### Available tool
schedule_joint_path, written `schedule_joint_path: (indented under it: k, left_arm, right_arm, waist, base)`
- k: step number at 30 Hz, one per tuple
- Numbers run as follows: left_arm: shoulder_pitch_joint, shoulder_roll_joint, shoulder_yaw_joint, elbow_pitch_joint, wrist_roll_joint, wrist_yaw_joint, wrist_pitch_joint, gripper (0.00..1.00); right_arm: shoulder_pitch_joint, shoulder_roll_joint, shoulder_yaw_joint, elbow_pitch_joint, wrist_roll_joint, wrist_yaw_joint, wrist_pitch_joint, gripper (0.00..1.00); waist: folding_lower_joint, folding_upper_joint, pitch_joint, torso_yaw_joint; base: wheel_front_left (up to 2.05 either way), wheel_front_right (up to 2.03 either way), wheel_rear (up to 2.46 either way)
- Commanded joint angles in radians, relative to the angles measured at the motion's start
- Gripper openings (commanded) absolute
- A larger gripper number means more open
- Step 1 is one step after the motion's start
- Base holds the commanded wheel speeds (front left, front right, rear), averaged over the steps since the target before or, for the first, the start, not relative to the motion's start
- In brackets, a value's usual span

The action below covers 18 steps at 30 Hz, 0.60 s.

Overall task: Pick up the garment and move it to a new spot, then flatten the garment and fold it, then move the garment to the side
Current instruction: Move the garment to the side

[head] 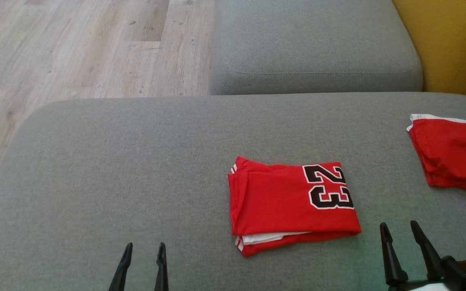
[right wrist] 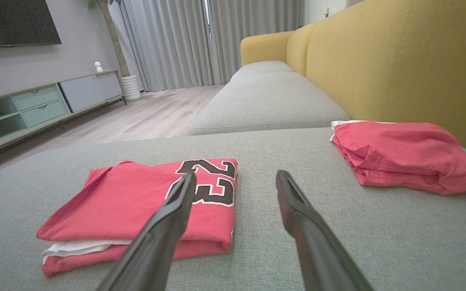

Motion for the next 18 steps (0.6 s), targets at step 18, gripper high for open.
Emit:
schedule_joint_path:
  k: [18]
  left_arm:
    - [-0.029,-0.021,0.044,-0.015,0.012,-0.007,-0.012,1.0]
  right_arm:
    - [-0.03,-0.025,0.03,-0.026,-0.022,-0.001,-0.014,1.0]
  waist:
    - [0.0,0.0,0.003,0.0]
  base:
    - [0.0,0.0,0.0]
